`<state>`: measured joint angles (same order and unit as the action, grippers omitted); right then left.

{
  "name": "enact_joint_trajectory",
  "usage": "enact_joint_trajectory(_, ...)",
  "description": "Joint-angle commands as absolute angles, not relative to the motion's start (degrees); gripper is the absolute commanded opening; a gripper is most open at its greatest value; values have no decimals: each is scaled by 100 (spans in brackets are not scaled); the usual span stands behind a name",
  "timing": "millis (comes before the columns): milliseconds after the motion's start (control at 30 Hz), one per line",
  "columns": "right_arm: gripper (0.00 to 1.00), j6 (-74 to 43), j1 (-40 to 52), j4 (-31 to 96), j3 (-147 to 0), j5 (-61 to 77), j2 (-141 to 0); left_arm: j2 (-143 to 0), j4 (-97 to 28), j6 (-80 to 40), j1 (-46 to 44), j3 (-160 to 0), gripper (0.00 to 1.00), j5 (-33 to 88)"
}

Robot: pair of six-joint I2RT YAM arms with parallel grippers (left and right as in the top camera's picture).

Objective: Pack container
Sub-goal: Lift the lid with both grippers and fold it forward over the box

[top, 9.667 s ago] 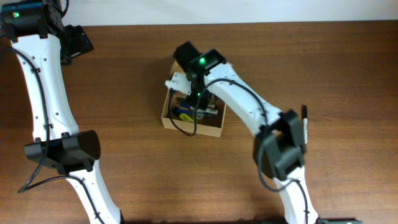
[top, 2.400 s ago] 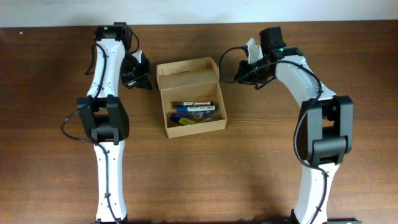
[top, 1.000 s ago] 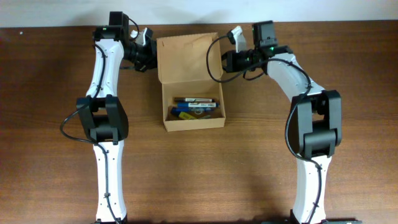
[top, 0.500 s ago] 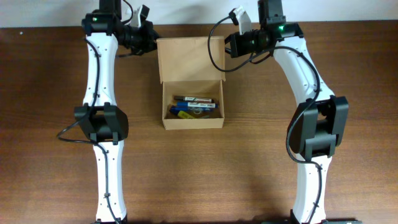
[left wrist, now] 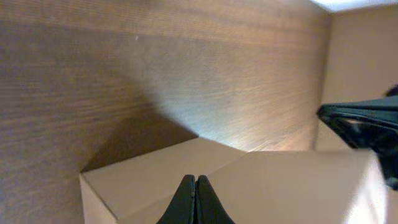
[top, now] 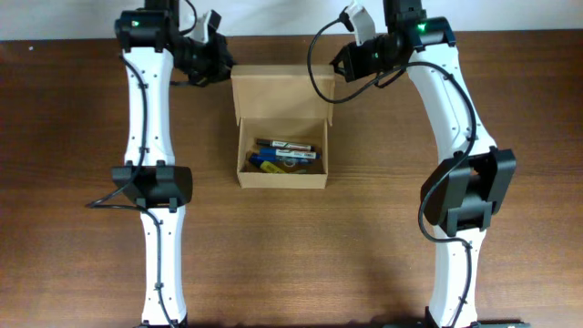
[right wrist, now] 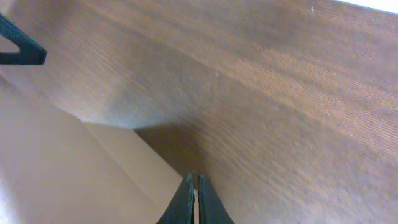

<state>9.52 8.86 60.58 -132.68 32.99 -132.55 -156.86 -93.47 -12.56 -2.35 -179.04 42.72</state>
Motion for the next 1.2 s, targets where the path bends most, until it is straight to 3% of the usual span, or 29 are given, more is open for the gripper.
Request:
enact_joint_trajectory(0,4,1236,1083,6359,-13408,2753,-12884,-15244,-9539,-1011,-412,-17987,2,3747)
enact_joint_trajectory(667,4,1369,2134,7299,-13406,969,-12169,-14346,-9668,-923,-622,-17967,2,2512)
enact_joint_trajectory(1167,4,1306,2403,8700,-13406,913,-12025,-13799,-9668,-714,-1142,-16964,2,1535)
